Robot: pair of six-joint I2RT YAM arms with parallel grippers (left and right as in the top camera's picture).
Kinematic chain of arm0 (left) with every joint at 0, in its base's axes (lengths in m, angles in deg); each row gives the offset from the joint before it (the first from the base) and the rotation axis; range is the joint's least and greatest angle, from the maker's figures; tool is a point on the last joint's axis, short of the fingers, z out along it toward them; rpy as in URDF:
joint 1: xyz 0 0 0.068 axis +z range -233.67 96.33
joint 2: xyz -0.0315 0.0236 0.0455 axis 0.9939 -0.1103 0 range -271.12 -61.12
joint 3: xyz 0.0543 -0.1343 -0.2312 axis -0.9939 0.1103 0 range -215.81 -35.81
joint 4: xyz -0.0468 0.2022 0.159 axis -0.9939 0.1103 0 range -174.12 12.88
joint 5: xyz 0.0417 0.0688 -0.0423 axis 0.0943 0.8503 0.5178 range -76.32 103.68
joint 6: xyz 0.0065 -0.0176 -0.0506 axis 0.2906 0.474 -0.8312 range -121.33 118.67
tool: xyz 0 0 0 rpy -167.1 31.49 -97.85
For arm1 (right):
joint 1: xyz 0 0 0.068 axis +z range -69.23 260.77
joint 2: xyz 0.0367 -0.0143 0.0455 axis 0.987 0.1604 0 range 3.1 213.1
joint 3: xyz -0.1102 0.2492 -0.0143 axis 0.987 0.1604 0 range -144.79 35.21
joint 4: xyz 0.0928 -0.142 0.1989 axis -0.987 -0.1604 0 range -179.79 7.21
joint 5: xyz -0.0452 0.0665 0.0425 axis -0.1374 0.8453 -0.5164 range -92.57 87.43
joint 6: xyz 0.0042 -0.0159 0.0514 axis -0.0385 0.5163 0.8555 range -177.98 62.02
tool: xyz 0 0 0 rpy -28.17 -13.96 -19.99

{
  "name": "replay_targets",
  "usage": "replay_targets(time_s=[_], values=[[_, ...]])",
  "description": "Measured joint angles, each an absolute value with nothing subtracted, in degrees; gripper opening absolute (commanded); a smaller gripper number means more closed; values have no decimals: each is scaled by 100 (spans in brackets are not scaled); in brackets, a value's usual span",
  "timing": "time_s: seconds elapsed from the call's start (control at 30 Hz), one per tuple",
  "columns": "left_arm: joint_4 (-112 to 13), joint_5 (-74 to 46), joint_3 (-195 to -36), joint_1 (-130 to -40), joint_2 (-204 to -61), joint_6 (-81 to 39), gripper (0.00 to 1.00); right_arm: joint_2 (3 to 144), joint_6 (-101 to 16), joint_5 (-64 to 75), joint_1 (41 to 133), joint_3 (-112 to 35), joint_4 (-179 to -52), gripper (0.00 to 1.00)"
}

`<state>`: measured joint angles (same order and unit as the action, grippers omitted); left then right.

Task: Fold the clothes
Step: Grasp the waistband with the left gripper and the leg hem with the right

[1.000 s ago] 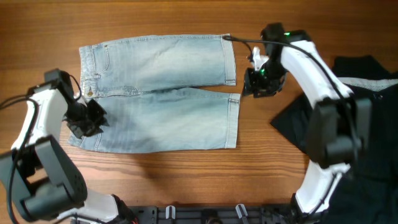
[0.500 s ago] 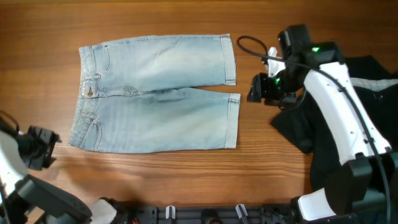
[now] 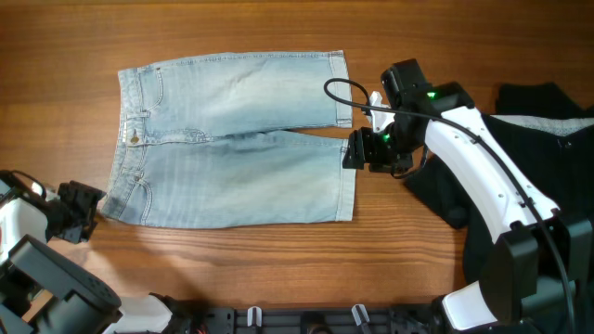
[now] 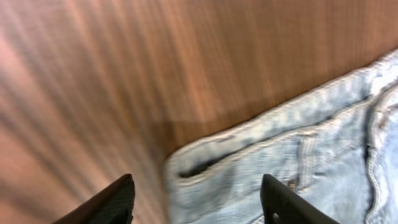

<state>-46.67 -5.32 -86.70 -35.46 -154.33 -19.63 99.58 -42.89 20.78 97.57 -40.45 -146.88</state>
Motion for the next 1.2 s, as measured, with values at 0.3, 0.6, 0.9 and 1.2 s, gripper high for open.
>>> replay_targets(time_s=[0.3, 0.6, 0.9, 1.2], values=[[-4565, -541, -8664, -3782, -15874, -1874, 41, 9958, -3806, 2098, 9835, -4045, -14832, 66], [-4536, -396, -8655, -3798, -15898, -1850, 27, 9958, -3624, 2096, 9864, -3980, -14784, 68], [-4534, -206, -8629, -3798, -15913, -1817, 4, 9987, -3674, 2205, 9903, -2244, -13471, 64], [-4519, -217, -8629, -3798, -15913, -1817, 4, 10031, -4057, 2205, 10036, -1580, -12634, 64]])
